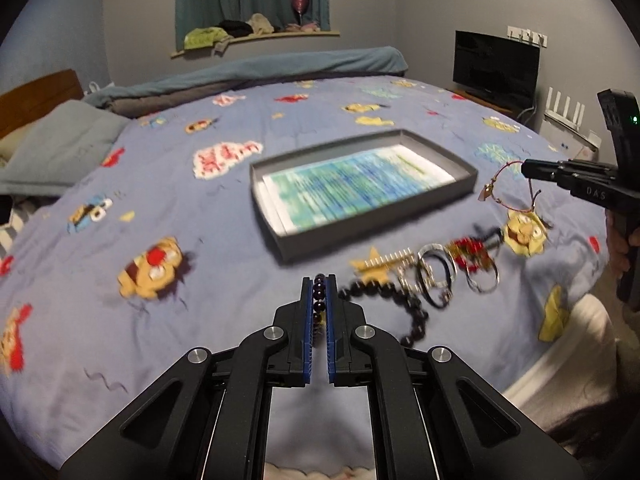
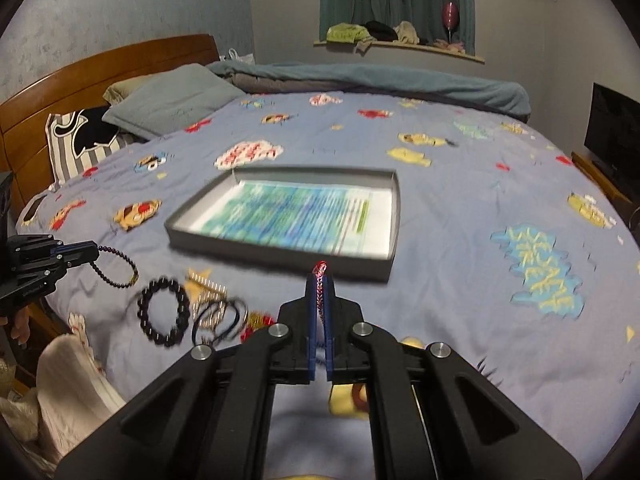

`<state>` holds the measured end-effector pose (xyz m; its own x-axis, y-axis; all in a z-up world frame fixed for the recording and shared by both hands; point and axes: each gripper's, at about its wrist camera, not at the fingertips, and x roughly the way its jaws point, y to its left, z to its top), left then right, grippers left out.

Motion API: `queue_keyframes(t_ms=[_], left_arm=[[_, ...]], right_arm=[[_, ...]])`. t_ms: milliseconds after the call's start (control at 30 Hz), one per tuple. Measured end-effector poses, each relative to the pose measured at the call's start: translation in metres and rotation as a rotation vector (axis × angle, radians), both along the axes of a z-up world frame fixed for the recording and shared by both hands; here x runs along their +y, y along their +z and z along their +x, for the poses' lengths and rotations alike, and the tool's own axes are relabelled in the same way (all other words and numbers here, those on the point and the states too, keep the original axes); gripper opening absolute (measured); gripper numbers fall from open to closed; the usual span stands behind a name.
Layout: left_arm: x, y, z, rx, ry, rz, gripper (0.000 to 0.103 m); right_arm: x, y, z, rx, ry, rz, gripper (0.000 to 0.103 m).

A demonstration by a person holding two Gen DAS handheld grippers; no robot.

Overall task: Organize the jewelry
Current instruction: 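Carry both bracelets into the gray tray and open both tools to release them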

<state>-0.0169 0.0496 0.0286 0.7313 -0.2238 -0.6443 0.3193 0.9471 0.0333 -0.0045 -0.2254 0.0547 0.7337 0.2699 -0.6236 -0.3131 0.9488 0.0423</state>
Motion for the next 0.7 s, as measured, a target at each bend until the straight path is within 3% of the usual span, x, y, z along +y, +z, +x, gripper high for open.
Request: queue_keyframes(t_ms=[267,400,700], left_arm=[[0.002,0.039,0.051,-0.082,0.010,0.003,0.006],[-0.006,0.052,0.084,-0.116,0.011,0.025,0.006],[-0.033,0.057,0.157,-0.122,0.003,-0.022,0.006]], right_arm=[[0.002,0.038,0.051,-0.075,-0.031,0.001,0.003],[0.003,0.044,0.084,-0.072,-0.054,0.024,0.003],[0.010,0.038,0.154,-0.076,-0.104,0.041,0.003]])
